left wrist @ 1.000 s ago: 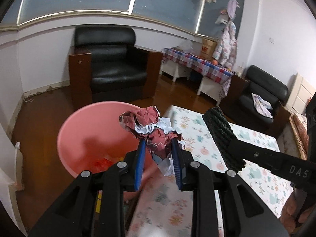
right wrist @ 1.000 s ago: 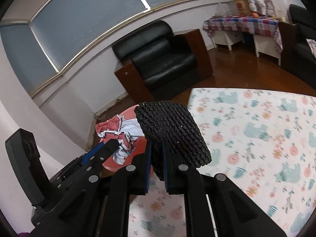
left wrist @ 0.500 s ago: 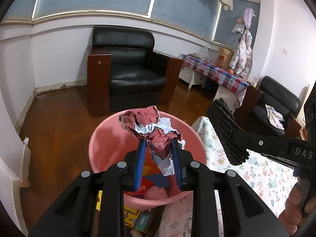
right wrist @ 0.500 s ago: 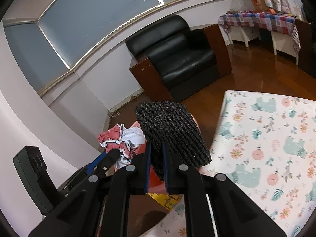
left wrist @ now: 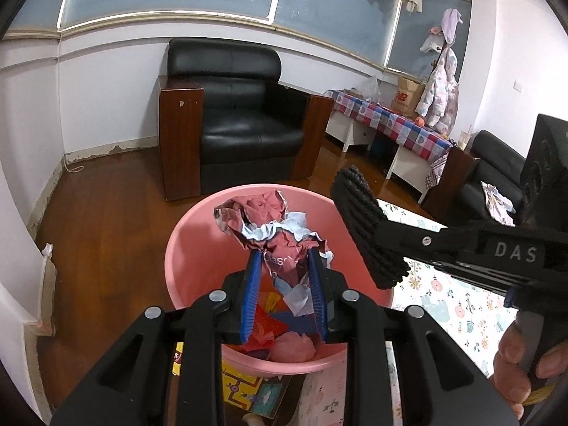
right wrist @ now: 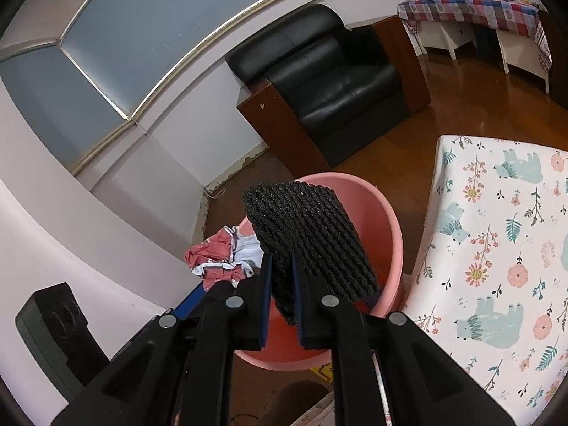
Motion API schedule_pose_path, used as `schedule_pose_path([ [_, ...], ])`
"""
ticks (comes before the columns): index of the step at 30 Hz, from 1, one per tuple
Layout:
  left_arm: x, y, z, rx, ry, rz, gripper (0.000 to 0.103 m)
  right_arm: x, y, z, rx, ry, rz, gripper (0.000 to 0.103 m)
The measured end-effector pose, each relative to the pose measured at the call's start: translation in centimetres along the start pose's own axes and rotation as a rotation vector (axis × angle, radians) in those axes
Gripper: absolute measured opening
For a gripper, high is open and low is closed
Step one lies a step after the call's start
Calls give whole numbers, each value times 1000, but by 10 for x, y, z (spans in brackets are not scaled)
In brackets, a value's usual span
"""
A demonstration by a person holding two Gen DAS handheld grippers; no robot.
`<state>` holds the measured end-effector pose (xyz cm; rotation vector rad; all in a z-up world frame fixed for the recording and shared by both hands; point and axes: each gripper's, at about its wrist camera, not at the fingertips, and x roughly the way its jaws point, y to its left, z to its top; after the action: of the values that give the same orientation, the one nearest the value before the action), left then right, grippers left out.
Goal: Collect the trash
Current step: 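Carry the red wrapper and black mesh pad over the pink bucket with both grippers, then open both grippers to drop the wrapper and mesh pad into the bucket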
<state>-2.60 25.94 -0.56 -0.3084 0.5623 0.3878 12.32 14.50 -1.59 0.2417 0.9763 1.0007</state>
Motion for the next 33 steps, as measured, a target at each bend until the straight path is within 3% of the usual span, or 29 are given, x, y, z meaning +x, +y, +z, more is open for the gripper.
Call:
schedule_pose_path([
  [19,11,0,-2,6,30,28,29,25,-16,-5,17,39,-40,12],
  [33,13,1,-6,9,36,50,32,26,-18,-7,22,54,-41,27],
])
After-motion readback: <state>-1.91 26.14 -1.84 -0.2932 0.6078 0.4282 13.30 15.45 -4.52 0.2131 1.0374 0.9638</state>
